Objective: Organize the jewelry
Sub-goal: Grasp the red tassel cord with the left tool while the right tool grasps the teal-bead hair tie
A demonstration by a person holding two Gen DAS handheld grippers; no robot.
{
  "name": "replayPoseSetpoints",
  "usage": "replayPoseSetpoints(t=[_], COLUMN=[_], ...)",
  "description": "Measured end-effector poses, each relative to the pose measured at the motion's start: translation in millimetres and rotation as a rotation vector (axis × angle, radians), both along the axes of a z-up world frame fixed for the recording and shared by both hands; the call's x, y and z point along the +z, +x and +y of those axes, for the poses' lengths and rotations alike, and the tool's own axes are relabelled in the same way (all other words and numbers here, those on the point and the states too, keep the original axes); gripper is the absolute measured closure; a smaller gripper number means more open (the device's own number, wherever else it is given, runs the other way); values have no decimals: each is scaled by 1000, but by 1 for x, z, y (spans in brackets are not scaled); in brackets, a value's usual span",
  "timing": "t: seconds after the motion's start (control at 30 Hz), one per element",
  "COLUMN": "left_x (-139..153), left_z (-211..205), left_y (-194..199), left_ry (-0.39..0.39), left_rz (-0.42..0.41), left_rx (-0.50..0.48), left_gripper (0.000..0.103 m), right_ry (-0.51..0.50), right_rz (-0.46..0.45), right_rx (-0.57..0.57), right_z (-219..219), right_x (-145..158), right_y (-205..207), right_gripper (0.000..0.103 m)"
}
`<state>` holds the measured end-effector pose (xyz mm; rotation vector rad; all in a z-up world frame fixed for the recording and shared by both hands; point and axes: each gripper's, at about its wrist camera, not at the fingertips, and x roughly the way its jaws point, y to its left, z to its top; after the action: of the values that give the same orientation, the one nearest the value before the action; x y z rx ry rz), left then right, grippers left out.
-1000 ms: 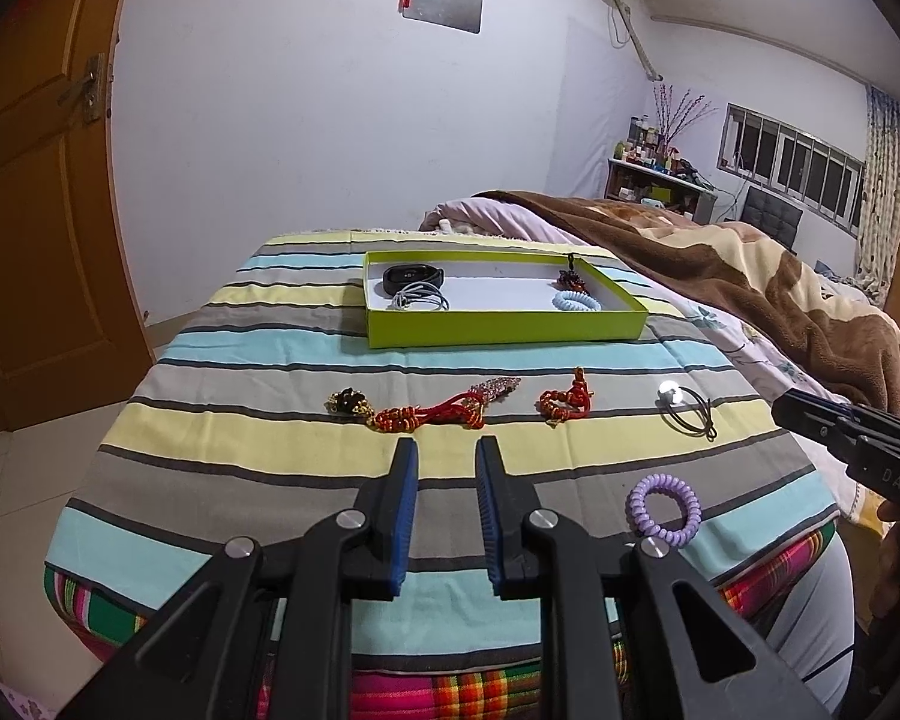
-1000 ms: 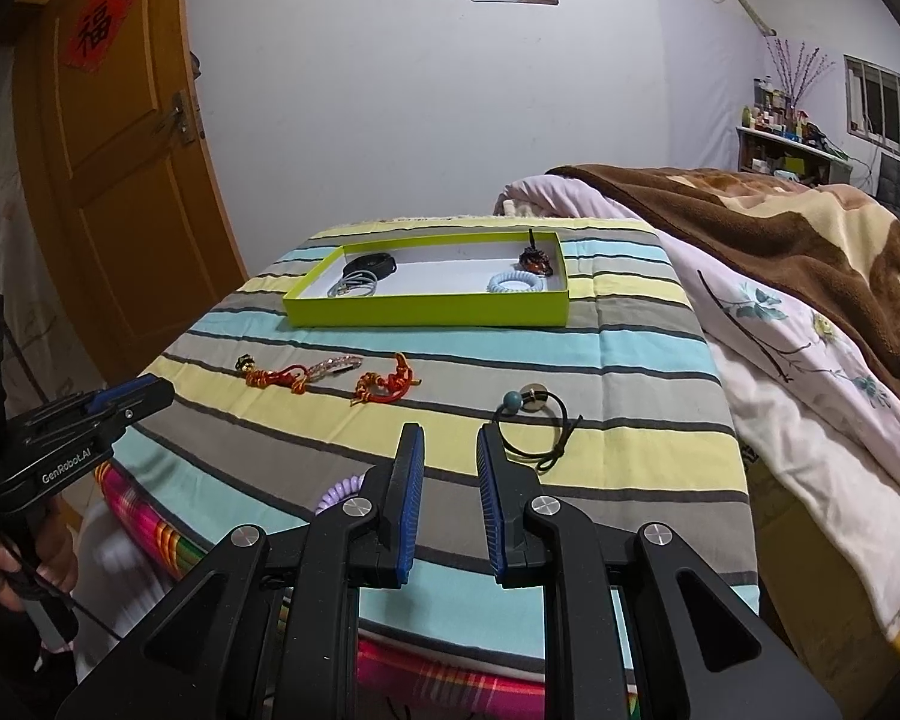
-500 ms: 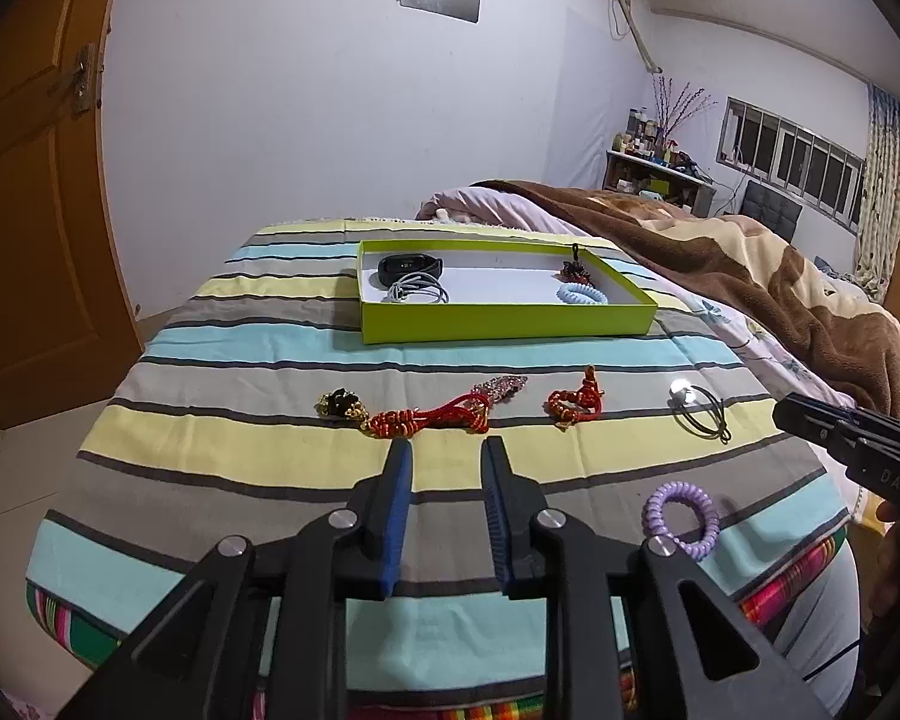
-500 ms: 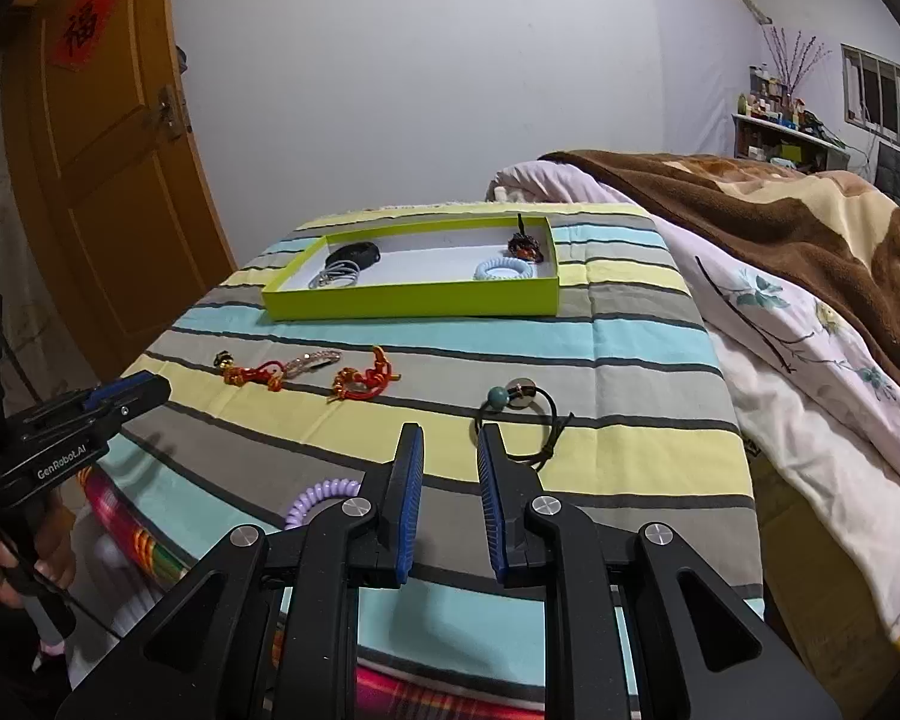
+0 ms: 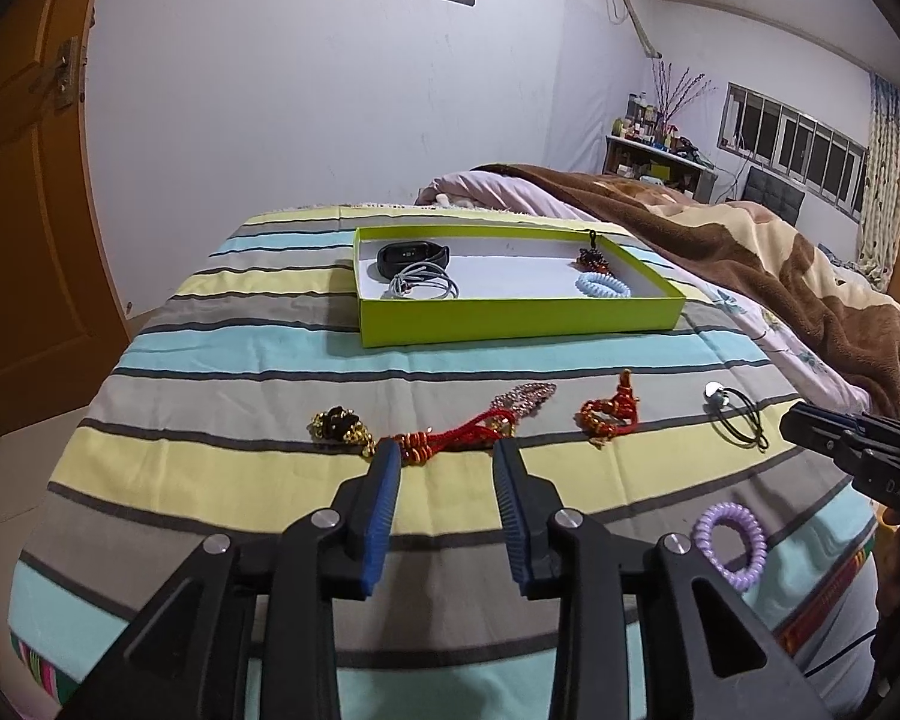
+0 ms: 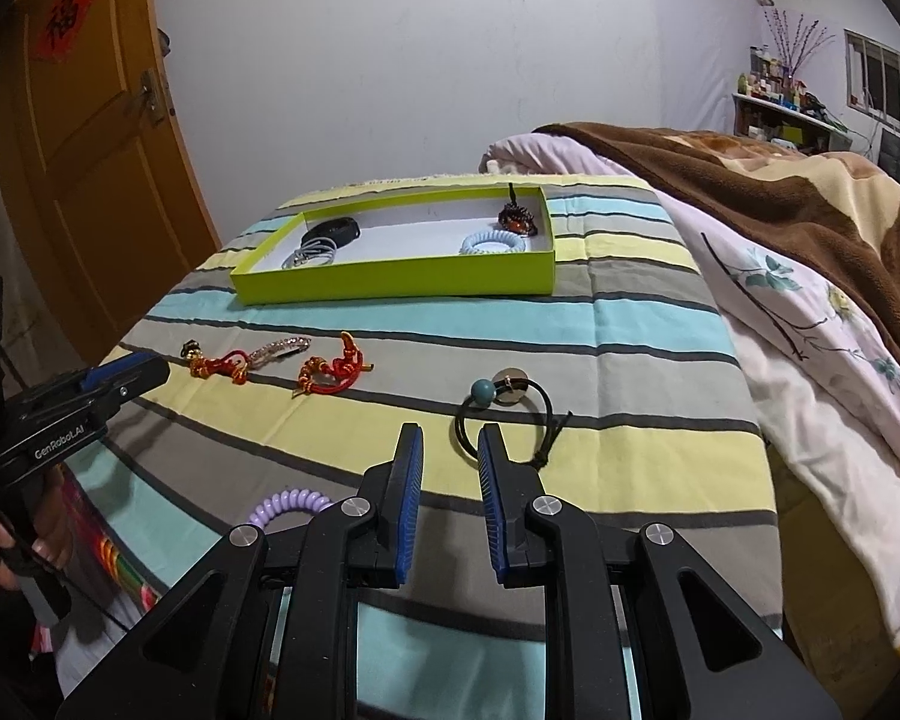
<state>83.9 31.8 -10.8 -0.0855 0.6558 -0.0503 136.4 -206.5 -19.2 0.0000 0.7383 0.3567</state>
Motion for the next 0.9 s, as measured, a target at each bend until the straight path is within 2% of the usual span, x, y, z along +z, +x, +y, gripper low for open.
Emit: replayPoseSetpoints(t=[0.3, 0.43, 0.53, 0.63, 0.73, 0.9], left_x=[-1, -8, -15, -16, -16, -16], left_z=[0, -1, -1, -1, -3, -12], left_y=[28, 41, 48, 48, 47, 38], left_ry=[13, 15, -12, -17, 5, 94], left_rz=[22, 58, 111, 125, 131, 116], left_rx=[-82, -123, -162, -170, -168, -195], left_gripper=[63, 63, 63, 62, 62, 62], right_ry=[-10, -19, -27, -29, -42, -55], right_rz=[33, 49, 62, 75, 87, 102], right_rx=[17, 18, 17, 17, 24, 40], right_z=[9, 11, 12, 13, 15, 18], right_x=[-11, -17, -21, -24, -26, -29], right_y=[21, 29, 33, 37, 40, 43], right_gripper=[83, 83, 83, 83, 83, 83])
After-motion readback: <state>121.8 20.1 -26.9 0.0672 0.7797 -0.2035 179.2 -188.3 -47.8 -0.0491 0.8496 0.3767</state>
